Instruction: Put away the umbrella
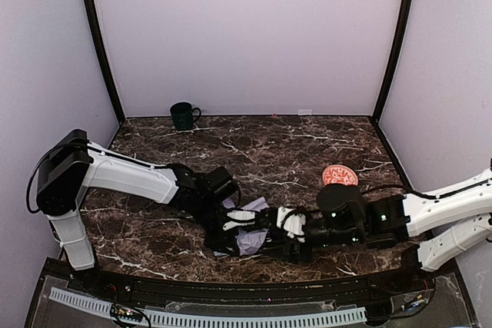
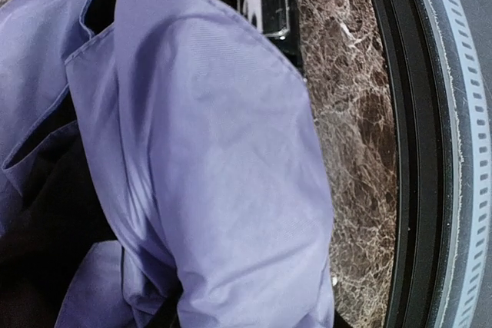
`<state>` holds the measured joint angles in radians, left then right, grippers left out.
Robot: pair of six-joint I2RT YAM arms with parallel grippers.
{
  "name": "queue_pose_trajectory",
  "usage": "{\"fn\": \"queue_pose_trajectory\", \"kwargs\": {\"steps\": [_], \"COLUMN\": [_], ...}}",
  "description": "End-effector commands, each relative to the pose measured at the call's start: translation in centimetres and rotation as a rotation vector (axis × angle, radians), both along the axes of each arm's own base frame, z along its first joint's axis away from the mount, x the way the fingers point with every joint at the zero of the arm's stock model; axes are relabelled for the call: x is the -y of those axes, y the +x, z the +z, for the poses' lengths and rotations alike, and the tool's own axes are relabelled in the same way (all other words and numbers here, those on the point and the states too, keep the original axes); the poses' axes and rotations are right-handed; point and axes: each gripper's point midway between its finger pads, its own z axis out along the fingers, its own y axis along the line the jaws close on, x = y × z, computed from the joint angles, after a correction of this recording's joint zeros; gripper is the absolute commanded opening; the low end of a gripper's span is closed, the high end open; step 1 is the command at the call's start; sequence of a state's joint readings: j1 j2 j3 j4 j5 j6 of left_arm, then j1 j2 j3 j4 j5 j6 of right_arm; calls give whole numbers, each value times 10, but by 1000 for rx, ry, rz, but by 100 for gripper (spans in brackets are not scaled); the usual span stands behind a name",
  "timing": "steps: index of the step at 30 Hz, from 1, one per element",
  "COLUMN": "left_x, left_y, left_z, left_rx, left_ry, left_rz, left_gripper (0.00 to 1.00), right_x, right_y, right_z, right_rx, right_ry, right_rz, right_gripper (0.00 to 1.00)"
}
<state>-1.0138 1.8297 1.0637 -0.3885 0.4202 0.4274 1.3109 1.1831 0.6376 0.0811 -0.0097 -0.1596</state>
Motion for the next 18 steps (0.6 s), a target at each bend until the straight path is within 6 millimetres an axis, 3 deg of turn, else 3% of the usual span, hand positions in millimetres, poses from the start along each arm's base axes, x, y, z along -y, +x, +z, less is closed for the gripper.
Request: {"fn": "queue_pose_trajectory", "kwargs": {"steps": [1,3,5,11,18], "left_x": [-78,-80,-80,-80,-80], "left_y": [-53,-53,-53,-53,-51], "left_z": [-57,-59,-59,-56,-51], "left_rx": [-258,-267,-282,-308,-341], "left_ry": [368,377,385,382,376], "left_rz": [34,41,48,55,73], "left_gripper": [28,27,26,24,19], "right_x": [-20,-31,-35,-46,-34], "right_y": [-9,-14,-6,18,42], "right_z": [-24,-39,-56,-74,-101], "right_rx": [297,372,433,535,562], "right_ry": [-172,-252,-325,-384,-494], "right_rz": [74,116,96,51,-1], "right_gripper": [63,63,64,75,76]}}
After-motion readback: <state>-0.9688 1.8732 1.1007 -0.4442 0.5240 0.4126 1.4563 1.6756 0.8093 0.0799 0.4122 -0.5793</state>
